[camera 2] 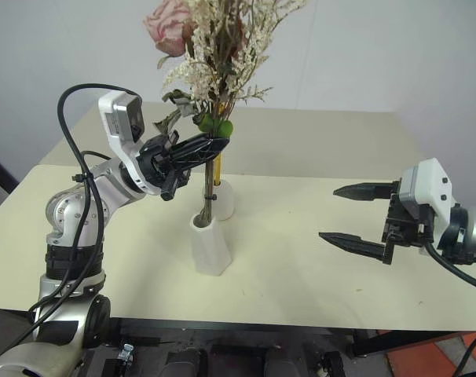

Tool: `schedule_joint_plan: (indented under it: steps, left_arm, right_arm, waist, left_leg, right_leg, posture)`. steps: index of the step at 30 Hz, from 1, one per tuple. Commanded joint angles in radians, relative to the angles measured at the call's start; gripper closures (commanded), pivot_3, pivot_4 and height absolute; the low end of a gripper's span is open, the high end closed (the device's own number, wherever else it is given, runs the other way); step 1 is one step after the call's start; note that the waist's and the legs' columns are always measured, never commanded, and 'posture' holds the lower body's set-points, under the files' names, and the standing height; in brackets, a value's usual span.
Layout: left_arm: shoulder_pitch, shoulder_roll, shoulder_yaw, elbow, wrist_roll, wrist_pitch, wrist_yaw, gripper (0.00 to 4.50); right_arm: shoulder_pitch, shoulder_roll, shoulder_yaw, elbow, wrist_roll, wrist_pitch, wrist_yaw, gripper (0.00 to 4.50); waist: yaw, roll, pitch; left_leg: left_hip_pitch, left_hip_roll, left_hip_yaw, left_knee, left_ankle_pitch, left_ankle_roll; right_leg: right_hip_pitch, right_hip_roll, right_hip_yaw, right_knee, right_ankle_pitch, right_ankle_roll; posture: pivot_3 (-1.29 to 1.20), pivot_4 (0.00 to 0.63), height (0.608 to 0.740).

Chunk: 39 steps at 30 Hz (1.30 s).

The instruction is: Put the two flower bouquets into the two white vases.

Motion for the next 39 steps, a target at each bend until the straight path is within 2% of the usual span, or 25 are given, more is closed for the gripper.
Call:
schedule_joint_plan:
  steps: [1,16,39]
  left_arm:
    - [-0.026,0.007,0.012,-0.007,-0.012,-0.009,-0.014,4.38]
    - [-0.054,0.021,0.017,-0.002,-0.019,-0.006,-0.022,4.38]
    - [-0.031,0.029,0.01,-0.014,-0.019,0.003,-0.019,4.38]
  right_arm:
    - [-0.02,0.003,-0.011,-0.013,0.024,-0.01,-0.003,0.0]
    - [-0.043,0.039,0.022,-0.005,0.005,-0.035,-0.014,0.0]
    - [-0.078,0.036,0.048,0.023,-0.007,-0.044,-0.002,0.0]
  waist:
    - [0.0,0.0,0.0]
    - [0.001,0.0,0.0]
    - [-0.001,0.0,0.0]
  left_leg:
    - [0.0,0.0,0.0,0.0,0.0,0.0]
    - [-0.001,0.0,0.0,0.0,0.0,0.0]
    - [0.0,0.0,0.0,0.0,0.0,0.0]
  right_leg:
    - [0.0,0.0,0.0,0.0,0.0,0.0]
    - [-0.001,0.0,0.0,0.0,0.0,0.0]
    - [-0.001,0.0,0.0,0.0,0.0,0.0]
  posture:
    - [0.0,0.15,0.74]
    - [0.0,0.15,0.74]
    - [0.0,0.15,0.74]
